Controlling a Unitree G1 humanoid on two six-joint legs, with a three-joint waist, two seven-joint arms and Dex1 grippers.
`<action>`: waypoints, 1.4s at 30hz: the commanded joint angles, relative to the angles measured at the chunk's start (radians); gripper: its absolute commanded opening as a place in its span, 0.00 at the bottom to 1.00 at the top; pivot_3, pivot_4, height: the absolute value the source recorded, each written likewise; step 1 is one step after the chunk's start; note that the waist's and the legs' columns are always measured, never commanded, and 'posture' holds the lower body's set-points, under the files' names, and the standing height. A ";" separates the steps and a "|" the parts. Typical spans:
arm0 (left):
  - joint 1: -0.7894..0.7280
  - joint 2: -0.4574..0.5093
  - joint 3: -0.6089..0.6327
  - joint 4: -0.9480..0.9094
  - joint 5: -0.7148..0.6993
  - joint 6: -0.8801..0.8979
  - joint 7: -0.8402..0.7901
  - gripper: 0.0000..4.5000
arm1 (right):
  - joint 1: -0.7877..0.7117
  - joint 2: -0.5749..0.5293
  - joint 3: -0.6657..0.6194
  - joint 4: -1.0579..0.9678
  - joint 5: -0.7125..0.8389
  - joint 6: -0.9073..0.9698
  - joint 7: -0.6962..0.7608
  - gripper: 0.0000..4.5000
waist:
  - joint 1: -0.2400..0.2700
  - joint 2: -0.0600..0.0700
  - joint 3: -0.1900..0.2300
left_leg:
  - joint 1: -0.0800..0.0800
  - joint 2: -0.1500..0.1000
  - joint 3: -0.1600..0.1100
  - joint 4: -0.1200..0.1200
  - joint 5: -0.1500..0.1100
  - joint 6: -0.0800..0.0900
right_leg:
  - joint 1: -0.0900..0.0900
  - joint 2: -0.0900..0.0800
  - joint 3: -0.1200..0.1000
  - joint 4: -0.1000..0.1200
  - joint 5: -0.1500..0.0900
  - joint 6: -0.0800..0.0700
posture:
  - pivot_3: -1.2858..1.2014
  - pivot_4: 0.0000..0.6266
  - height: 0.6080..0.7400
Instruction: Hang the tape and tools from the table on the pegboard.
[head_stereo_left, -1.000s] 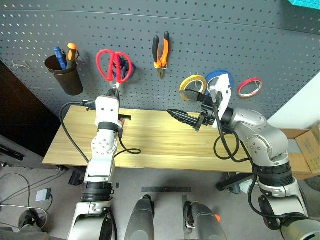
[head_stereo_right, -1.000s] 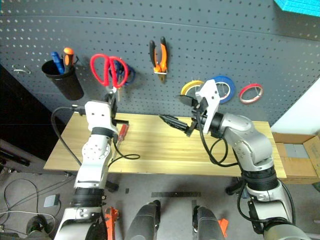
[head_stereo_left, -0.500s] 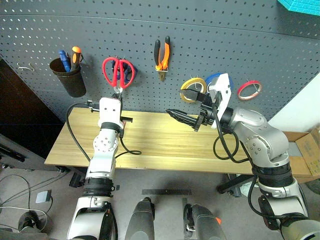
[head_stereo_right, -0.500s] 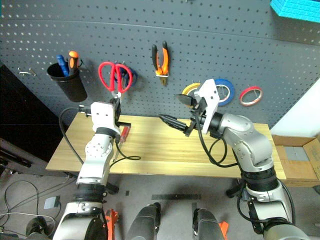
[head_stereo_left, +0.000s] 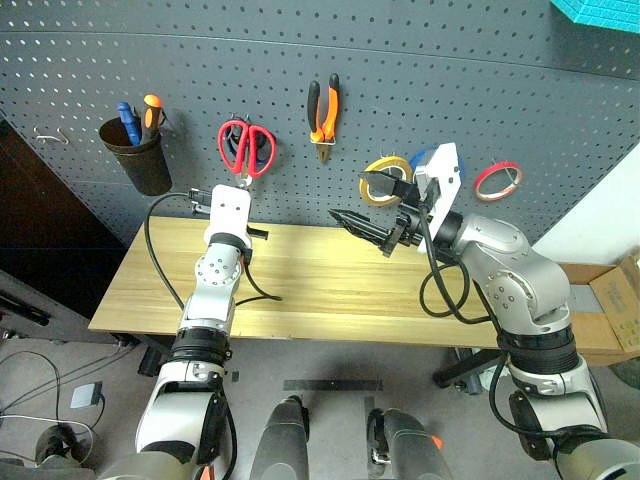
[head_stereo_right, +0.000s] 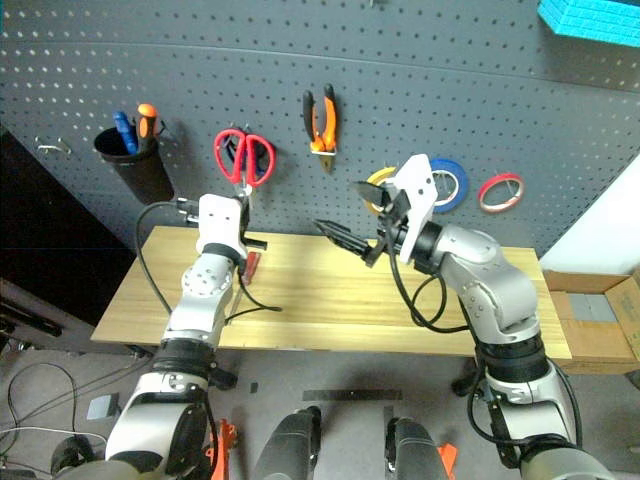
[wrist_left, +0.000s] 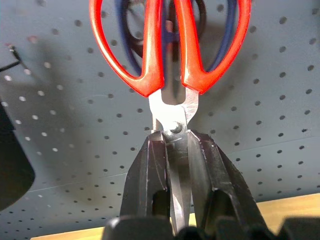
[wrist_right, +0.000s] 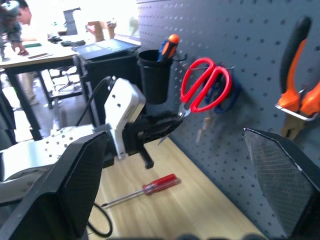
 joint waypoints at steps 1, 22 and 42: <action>-0.043 -0.001 0.001 0.010 -0.001 -0.028 0.019 0.05 | -0.020 0.004 -0.021 -0.023 0.003 -0.025 -0.005 1.00 | 0.000 0.000 -0.001 | 0.000 0.000 0.000 0.000 0.000 0.000 | 0.000 0.000 0.000 0.000 0.000 0.000 | 0.56 0.22 1.00; 0.068 0.052 0.103 -0.069 -0.141 0.065 -0.072 0.94 | -0.005 -0.009 -0.001 -0.030 0.021 0.000 0.034 1.00 | -0.019 0.000 -0.003 | 0.001 0.000 0.000 0.000 0.000 0.001 | 0.001 0.000 0.000 0.000 0.000 0.000 | 0.57 0.24 1.00; -0.060 0.170 0.033 0.093 -0.128 0.516 -0.213 0.94 | 0.096 0.018 0.096 -0.066 -0.018 0.085 -0.017 1.00 | 0.007 0.002 0.005 | 0.001 0.001 -0.001 -0.001 -0.004 -0.006 | -0.001 -0.003 -0.002 0.001 -0.005 -0.005 | 0.57 0.44 1.00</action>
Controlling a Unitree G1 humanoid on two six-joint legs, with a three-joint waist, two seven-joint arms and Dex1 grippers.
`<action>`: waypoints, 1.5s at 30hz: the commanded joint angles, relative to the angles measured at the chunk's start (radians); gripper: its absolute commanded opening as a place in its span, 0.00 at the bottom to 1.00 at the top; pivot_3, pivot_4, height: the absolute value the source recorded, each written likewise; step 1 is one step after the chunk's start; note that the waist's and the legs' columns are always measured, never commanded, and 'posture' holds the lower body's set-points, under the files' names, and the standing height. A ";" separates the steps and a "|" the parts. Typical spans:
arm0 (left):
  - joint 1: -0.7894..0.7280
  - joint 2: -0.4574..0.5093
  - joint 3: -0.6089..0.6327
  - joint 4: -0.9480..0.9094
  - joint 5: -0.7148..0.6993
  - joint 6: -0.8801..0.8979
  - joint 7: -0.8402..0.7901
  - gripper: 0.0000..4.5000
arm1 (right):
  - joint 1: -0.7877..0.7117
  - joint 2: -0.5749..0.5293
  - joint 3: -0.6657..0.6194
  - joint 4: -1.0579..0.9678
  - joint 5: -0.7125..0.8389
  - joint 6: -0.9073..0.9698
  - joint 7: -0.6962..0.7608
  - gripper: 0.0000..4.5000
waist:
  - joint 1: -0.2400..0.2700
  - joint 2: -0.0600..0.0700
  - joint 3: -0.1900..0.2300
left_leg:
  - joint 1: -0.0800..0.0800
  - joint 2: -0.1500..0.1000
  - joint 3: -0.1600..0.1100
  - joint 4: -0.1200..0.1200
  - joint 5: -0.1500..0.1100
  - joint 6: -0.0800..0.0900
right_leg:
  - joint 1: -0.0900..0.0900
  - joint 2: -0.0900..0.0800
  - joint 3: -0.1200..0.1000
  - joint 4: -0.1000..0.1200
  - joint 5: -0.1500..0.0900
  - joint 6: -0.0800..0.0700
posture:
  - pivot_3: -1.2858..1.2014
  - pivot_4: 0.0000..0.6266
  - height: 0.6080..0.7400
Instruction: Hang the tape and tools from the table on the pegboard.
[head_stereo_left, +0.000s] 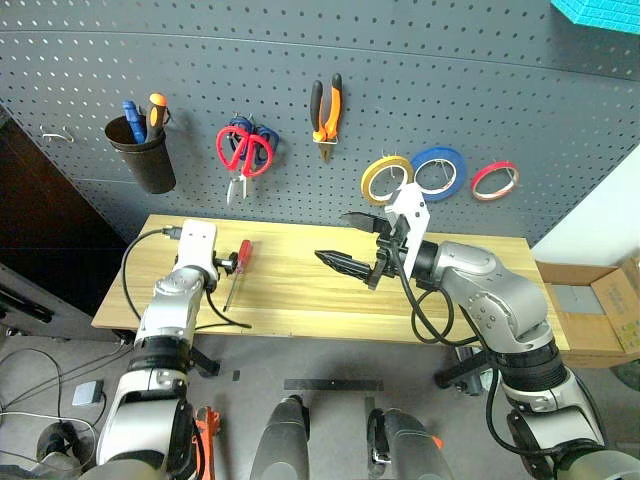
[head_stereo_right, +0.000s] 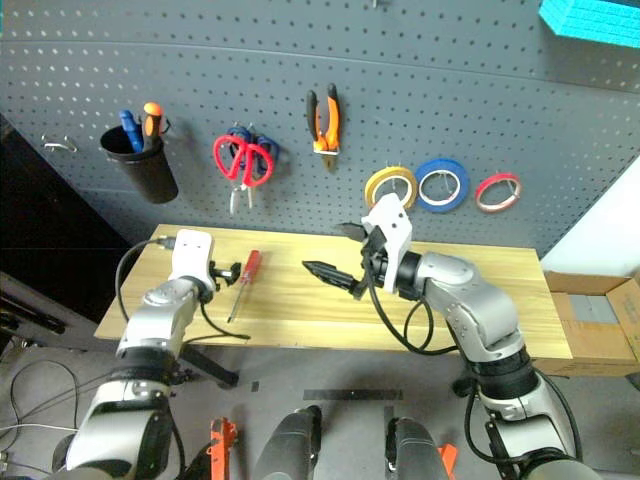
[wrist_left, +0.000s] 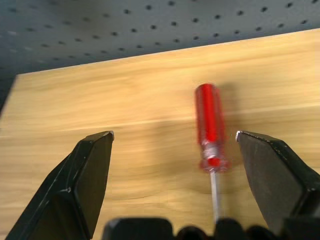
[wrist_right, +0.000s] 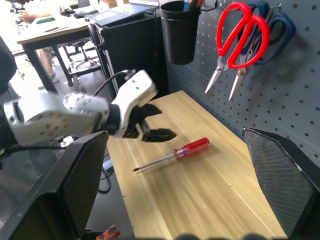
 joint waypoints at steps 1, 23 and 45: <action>-0.090 0.020 -0.011 0.051 0.011 0.036 -0.011 0.94 | 0.016 -0.003 -0.009 -0.057 0.001 0.018 -0.021 1.00 | -0.001 0.000 0.002 | 0.000 0.000 0.000 0.000 0.000 0.000 | 0.000 0.000 0.000 0.000 0.000 0.000 | 0.57 0.45 1.00; -0.359 0.046 -0.022 0.434 0.007 0.157 -0.051 0.94 | 0.109 0.024 -0.037 -0.228 0.079 0.183 -0.135 1.00 | -0.012 0.002 0.111 | -0.005 0.001 -0.001 -0.003 0.004 0.006 | -0.006 0.001 0.001 0.000 -0.006 -0.004 | 0.56 0.67 1.00; -0.410 0.042 -0.022 0.505 -0.002 0.232 -0.068 0.33 | 0.127 0.023 -0.053 -0.259 0.111 0.222 -0.185 1.00 | -0.031 0.003 0.154 | -0.005 0.001 -0.001 -0.006 0.003 0.006 | -0.007 -0.001 0.001 0.000 -0.009 0.000 | 0.56 0.70 1.00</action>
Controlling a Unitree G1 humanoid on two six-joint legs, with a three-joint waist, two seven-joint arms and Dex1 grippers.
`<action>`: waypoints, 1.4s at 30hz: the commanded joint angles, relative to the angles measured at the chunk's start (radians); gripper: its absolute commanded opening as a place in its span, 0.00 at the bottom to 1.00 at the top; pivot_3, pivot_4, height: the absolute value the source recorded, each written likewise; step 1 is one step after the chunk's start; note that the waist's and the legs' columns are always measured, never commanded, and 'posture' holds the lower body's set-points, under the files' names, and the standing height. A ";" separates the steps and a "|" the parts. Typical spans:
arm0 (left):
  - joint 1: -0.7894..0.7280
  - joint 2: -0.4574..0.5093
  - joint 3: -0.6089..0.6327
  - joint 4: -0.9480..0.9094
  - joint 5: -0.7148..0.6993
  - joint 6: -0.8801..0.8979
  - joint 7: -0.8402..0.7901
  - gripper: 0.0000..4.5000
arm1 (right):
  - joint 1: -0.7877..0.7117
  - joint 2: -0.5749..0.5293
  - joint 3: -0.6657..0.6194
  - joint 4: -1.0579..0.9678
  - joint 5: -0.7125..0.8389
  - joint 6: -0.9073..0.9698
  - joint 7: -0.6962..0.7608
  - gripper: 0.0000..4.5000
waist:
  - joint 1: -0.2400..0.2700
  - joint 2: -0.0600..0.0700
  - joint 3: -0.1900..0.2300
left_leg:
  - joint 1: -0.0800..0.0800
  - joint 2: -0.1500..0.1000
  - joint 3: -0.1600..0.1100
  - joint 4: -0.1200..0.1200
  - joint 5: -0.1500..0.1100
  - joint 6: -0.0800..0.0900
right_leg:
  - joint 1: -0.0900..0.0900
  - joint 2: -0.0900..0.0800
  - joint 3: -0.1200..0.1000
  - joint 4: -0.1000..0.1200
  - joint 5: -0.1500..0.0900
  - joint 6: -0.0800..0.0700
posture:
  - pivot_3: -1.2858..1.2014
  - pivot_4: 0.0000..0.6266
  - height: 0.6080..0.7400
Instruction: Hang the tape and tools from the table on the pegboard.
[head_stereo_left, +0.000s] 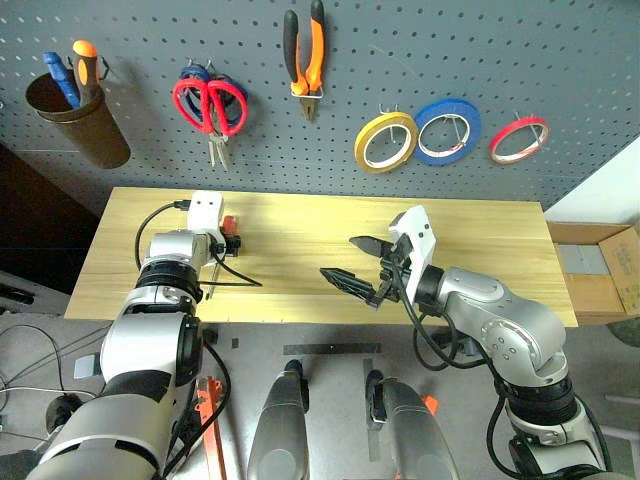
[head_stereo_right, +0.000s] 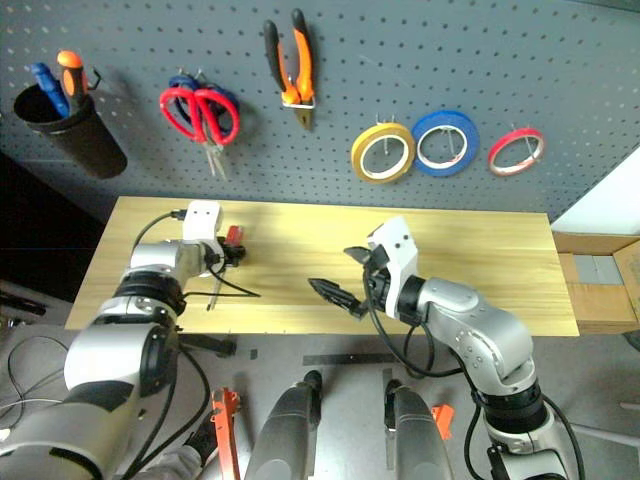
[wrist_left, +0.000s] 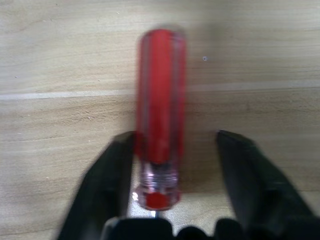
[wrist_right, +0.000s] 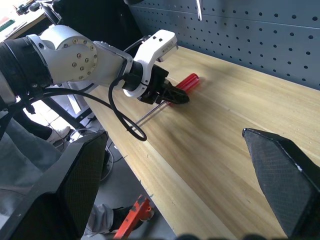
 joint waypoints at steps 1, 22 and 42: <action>0.007 0.013 0.006 -0.002 0.001 0.023 0.006 0.25 | 0.000 -0.001 -0.012 -0.047 0.020 -0.004 0.001 1.00 | -0.001 0.000 0.000 | 0.000 0.000 0.000 0.000 0.000 0.000 | 0.000 -0.002 0.000 0.000 0.000 0.000 | 0.56 0.70 1.00; 0.580 -0.078 0.152 -1.104 -0.205 -0.394 -0.150 0.19 | -0.139 -0.125 -0.052 0.069 0.086 -0.090 0.255 1.00 | 0.007 -0.001 -0.003 | 0.000 -0.005 -0.002 -0.013 -0.001 -0.003 | -0.001 -0.011 -0.003 -0.001 -0.007 0.007 | 0.58 0.48 1.00; 0.448 -0.007 0.349 -1.098 -0.372 -0.583 -0.048 0.19 | -0.334 -0.081 -0.006 0.347 0.006 -0.314 0.496 1.00 | 0.067 -0.018 -0.088 | 0.001 -0.005 0.000 -0.010 -0.001 -0.004 | 0.003 -0.001 -0.006 -0.003 -0.003 0.008 | 0.63 0.24 1.00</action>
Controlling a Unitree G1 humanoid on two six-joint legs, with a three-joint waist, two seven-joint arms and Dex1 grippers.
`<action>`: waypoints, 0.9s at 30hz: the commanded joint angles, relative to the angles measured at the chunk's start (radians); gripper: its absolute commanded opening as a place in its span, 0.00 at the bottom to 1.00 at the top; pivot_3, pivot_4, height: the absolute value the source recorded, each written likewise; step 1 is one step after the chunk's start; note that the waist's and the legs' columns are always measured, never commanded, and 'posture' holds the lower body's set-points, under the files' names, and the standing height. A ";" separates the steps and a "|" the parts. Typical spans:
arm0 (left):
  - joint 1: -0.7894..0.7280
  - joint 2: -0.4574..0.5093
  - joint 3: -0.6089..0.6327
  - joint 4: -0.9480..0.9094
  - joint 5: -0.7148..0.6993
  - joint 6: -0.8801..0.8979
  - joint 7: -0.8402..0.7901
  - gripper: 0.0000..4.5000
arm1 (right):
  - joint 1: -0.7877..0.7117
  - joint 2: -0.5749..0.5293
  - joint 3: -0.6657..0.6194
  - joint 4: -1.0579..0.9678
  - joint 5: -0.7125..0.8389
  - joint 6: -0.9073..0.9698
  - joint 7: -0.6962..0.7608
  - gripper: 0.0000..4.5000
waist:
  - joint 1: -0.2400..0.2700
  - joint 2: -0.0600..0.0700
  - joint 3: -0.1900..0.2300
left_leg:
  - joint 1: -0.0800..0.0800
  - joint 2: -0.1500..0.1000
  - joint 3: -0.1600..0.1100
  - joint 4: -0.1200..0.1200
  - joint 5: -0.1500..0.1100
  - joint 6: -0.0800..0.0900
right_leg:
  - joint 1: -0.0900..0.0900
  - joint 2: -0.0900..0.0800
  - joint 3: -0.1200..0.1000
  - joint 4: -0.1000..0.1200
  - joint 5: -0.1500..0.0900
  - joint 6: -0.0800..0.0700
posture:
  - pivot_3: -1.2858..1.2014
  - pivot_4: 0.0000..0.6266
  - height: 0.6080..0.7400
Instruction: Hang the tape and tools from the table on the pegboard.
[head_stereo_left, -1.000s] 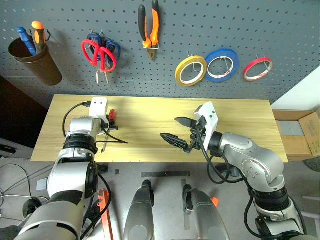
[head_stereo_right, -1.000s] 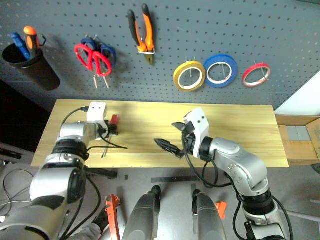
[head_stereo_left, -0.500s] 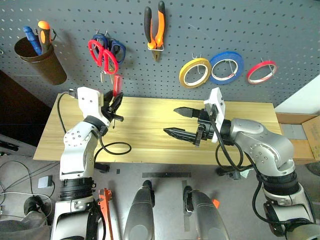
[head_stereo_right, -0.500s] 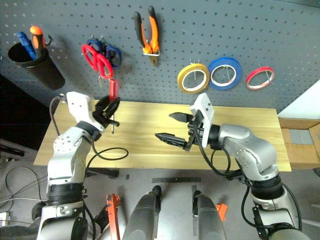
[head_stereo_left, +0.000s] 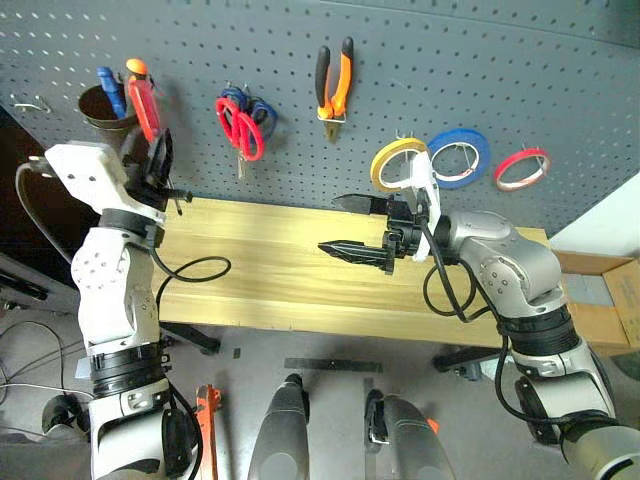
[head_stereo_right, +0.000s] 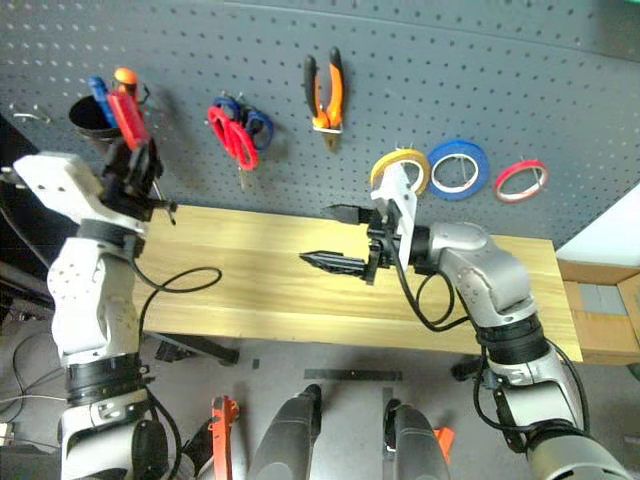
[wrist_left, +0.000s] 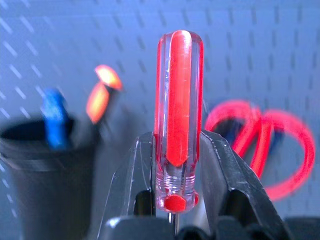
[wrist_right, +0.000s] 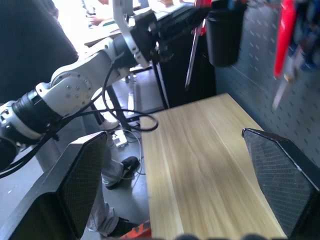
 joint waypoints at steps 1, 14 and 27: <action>-0.078 0.043 0.051 -0.001 -0.040 -0.021 0.019 0.19 | -0.034 0.019 -0.021 -0.020 0.010 -0.024 0.005 1.00 | 0.007 0.000 -0.001 | 0.000 0.001 0.000 0.001 0.000 0.000 | 0.000 0.001 0.000 0.000 0.000 0.000 | 0.63 0.23 1.00; -0.541 0.169 -0.007 0.475 0.056 -0.305 -0.035 0.19 | -0.077 0.094 -0.042 -0.028 -0.006 -0.038 -0.091 1.00 | 0.025 -0.005 -0.026 | 0.000 0.002 -0.001 0.005 0.001 -0.002 | 0.002 0.003 -0.002 0.001 0.005 -0.006 | 0.62 0.20 1.00; -0.761 0.214 -0.081 1.006 0.242 -0.547 0.125 0.19 | -0.052 0.107 -0.063 -0.103 0.012 0.011 -0.196 1.00 | 0.018 -0.003 -0.029 | 0.000 0.004 -0.001 0.011 0.001 -0.002 | 0.003 0.005 -0.003 0.004 0.007 -0.005 | 0.60 0.33 1.00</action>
